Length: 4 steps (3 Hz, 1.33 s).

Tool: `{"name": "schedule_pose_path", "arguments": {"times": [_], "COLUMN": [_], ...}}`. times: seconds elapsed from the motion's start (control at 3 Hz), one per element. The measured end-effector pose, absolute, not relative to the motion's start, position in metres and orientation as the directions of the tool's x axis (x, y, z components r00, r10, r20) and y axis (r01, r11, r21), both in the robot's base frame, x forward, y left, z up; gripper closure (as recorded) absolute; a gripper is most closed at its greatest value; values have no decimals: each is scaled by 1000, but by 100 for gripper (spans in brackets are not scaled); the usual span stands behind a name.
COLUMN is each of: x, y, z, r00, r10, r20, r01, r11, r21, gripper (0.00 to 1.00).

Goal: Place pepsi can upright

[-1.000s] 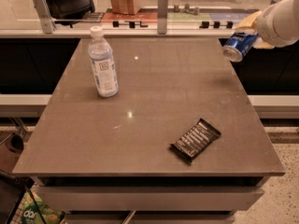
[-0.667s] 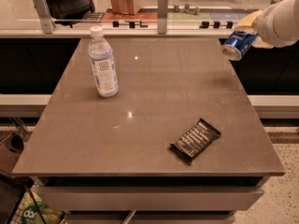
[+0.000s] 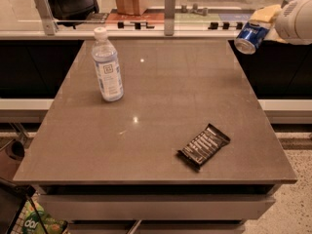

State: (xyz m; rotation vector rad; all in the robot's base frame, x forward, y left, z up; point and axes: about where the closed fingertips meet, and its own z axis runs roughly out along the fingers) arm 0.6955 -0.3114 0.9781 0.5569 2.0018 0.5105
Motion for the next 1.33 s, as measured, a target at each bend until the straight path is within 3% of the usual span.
{"name": "schedule_pose_path", "arguments": {"times": [1.33], "x": [721], "y": [-345], "z": [1023], "r00": [-390], "r10": [478], "r20": [-787], "r01": [37], "r11": [862], "r21": [505], "gripper": [100]}}
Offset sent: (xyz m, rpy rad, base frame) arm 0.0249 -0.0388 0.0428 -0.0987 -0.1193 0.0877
